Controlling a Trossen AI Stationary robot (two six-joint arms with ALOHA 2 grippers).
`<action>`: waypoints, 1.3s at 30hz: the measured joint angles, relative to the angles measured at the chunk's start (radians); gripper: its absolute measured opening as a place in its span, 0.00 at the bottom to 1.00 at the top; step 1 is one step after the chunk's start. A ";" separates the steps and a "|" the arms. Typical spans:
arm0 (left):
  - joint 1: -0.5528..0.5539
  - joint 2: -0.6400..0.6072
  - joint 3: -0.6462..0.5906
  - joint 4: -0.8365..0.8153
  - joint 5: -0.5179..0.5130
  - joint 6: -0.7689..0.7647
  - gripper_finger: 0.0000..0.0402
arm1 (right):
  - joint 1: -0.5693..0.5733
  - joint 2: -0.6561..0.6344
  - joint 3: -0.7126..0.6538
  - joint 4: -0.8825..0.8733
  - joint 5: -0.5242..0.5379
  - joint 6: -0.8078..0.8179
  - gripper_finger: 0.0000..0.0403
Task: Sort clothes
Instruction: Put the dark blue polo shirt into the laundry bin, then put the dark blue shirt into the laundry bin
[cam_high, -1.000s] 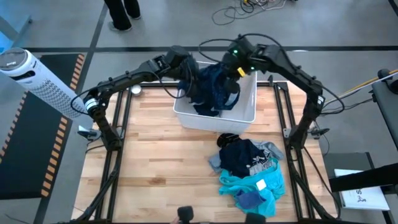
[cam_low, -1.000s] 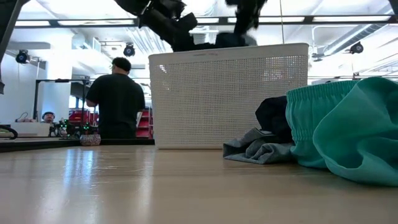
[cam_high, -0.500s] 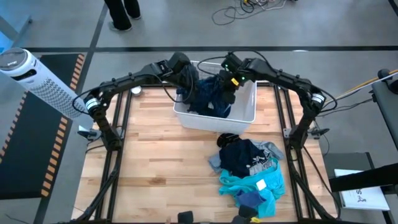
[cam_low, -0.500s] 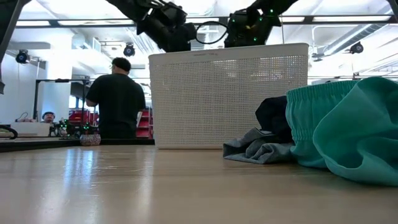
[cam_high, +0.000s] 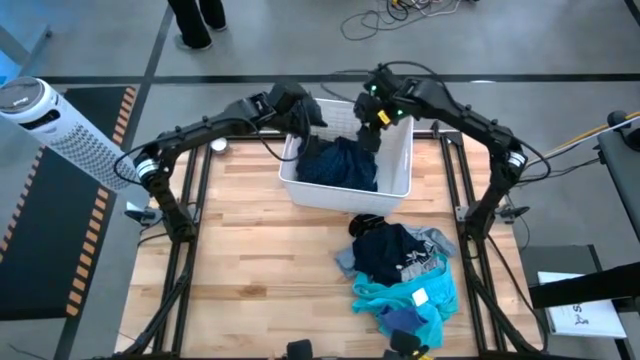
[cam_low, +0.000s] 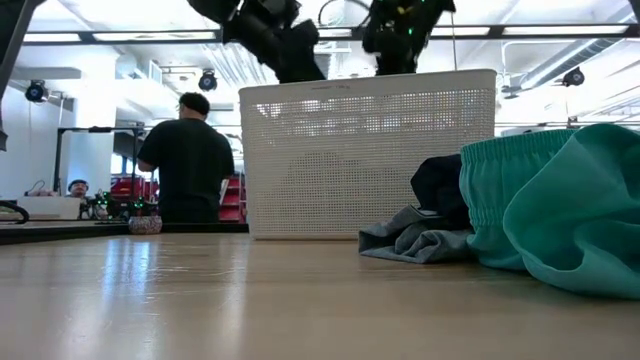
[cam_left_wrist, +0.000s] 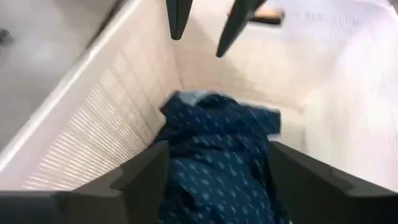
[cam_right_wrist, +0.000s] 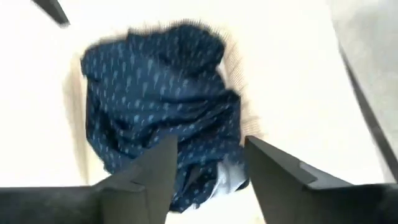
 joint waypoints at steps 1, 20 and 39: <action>-0.004 -0.005 0.010 0.000 -0.014 -0.002 0.67 | 0.001 -0.003 0.022 -0.006 -0.002 0.000 0.47; -0.107 -0.268 -0.165 0.072 0.035 0.030 0.03 | 0.071 -0.075 -0.005 -0.164 -0.075 -0.098 0.03; -0.447 -0.713 -0.748 0.545 -0.125 0.017 0.00 | 0.444 -0.355 -0.214 -0.150 0.001 0.187 0.01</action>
